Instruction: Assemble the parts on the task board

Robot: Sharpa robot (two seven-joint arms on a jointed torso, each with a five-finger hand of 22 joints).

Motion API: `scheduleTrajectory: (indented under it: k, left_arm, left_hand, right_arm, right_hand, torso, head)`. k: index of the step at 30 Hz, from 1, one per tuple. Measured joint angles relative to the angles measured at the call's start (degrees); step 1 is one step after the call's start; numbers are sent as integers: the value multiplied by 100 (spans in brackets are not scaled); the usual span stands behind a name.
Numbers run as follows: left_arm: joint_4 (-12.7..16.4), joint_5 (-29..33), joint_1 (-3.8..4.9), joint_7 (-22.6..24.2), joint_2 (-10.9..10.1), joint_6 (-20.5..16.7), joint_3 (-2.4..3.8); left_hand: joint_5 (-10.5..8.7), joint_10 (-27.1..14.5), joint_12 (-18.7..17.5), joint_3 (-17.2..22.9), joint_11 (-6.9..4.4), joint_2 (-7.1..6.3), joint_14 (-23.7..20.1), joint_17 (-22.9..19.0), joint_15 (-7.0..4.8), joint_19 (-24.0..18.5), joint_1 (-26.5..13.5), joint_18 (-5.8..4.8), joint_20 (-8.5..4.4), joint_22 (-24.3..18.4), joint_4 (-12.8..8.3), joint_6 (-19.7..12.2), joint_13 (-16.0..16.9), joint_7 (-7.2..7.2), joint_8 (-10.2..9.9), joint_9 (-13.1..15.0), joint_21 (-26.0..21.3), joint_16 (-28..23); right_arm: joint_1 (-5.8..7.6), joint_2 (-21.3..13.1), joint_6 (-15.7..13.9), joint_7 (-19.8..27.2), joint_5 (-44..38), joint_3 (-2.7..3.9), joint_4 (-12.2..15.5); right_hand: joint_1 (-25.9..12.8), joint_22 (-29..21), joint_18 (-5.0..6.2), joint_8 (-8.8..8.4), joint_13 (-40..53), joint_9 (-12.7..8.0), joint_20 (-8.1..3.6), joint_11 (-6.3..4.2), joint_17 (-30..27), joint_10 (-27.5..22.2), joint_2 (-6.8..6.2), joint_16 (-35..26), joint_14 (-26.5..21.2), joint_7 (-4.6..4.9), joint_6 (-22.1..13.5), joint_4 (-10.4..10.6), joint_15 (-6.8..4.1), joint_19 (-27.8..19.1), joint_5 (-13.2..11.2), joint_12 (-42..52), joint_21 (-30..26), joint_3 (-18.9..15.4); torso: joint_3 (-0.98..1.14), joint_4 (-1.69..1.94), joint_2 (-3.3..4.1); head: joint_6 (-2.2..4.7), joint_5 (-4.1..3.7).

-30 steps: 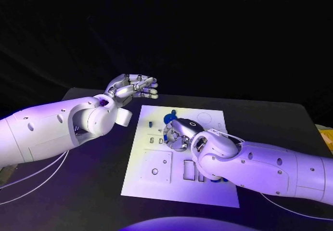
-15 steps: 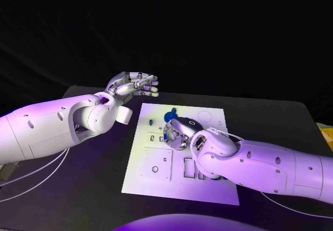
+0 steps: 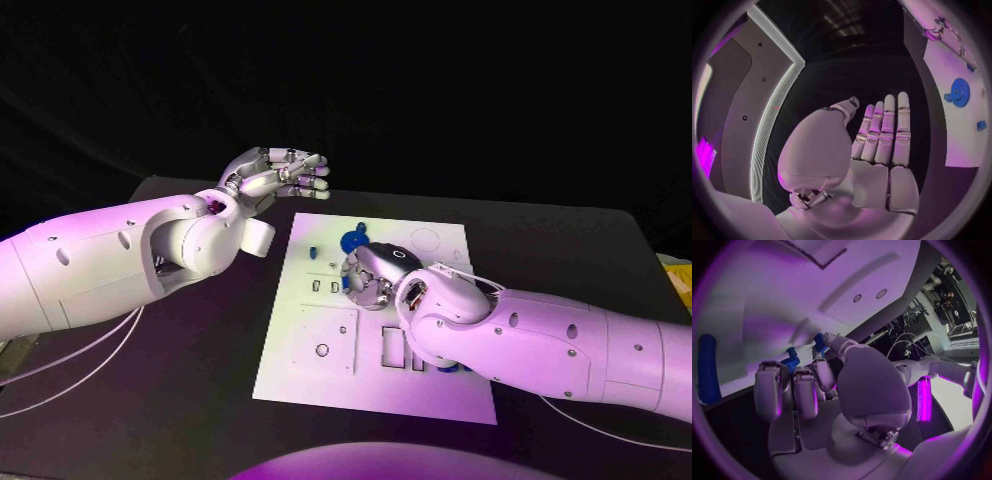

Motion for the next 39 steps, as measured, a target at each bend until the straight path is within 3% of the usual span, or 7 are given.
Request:
scheduleTrajectory:
  k: [8, 16, 23, 26, 31, 35, 39]
  left_arm:
    - [0, 0, 0, -11, 1, 0, 0]
    - [-3, 1, 0, -26, 2, 0, 0]
    - [-6, 1, 0, -37, 2, 1, 0]
    - [-6, 1, 0, -40, 2, 1, 0]
    - [-6, 1, 0, -40, 1, 0, 0]
    - [-14, 0, 0, -42, 0, -2, 0]
    - [-49, -58, 0, -74, 1, -15, 0]
  left_hand:
    - [0, 0, 0, 0, 0, 0, 0, 0, 0, 0, 0, 0, 0, 0, 0, 0, 0, 0, -23, 0, 0, 0]
    - [0, 0, 0, 0, 0, 0, 0, -1, 0, 0, 0, 0, 0, 0, 0, 0, 0, 0, -28, -5, 0, 0]
    - [0, 0, 0, 0, 0, 0, 0, 5, 0, 0, 0, 0, 0, 0, 0, -20, 0, 20, -28, -5, 0, 0]
    - [0, 0, 0, 0, 0, 0, 0, 6, 0, 0, 0, 0, 0, 0, 0, -20, 0, 20, -28, -5, 0, 0]
    - [0, 0, 0, 0, 0, 0, 0, 14, 0, 0, 0, 0, 0, 0, 0, -20, 1, 20, -27, -5, 0, 12]
    - [0, 1, 0, -17, -1, 1, 157, 71, -28, 111, 0, -1, -23, 8, 17, -20, 0, 20, -28, -1, 79, 133]
    - [0, 236, 103, -114, -132, -13, 632, 378, -178, 482, -14, 0, -181, 150, 114, 66, 45, -66, -27, 34, 388, 660]
  right_arm:
    - [-7, 7, 22, 0, -17, -2, -8]
    - [-11, 9, 35, 4, -24, -5, -9]
    - [-11, 13, 20, 18, -26, -6, 4]
    - [-12, 14, 5, 34, -26, -6, 6]
    - [-12, 9, -47, 69, -25, -7, 6]
    - [-12, -23, -139, 106, -19, -7, 27]
    - [-10, -201, -361, 194, 10, -8, 189]
  right_hand:
    - [-39, -1, 0, 0, -15, -6, 0, 0, 0, 0, -39, 0, 0, 18, -35, -1, 0, 0, -78, 0, 0, -3]
    - [-96, -1, 0, -1, -24, -28, 0, 42, -1, -1, -96, 0, 0, 65, -167, 49, 0, 0, -403, 0, 0, -82]
    - [-108, -2, 0, -135, -86, -71, 3, 100, -1, -60, -173, 0, 1, 104, -445, 121, 44, 3, -715, -38, 0, -209]
    - [-245, -2, 1, -285, -88, -117, 22, 113, -1, -73, -310, 0, 10, 117, -757, 264, 52, 22, -795, -38, 0, -463]
    - [-226, -2, 1, -475, -88, -146, 22, 113, -2, -73, -339, 0, 10, 110, -1131, 514, 52, 22, -795, -38, 0, -976]
    - [-87, -2, 1, -500, -96, -143, 22, 113, -2, -73, -244, 0, 10, 110, -1195, 650, 52, 22, -795, -38, -4, -1274]
    - [182, -3, 2, -500, -96, -86, 22, 113, -2, -72, -92, 0, 10, 94, -1206, 839, 52, 22, -795, -38, -32, -1599]
  torso:
    - [1, -7, -2]
    - [1, -7, -3]
    - [2, -5, -2]
    - [1, -4, -1]
    - [0, -4, -1]
    - [0, -4, -1]
    - [0, -3, -2]
  head:
    - [-22, 8]
    - [-40, 5]
    - [-43, -1]
    - [-43, -1]
    - [-46, -1]
    - [-47, -1]
    - [-47, -1]
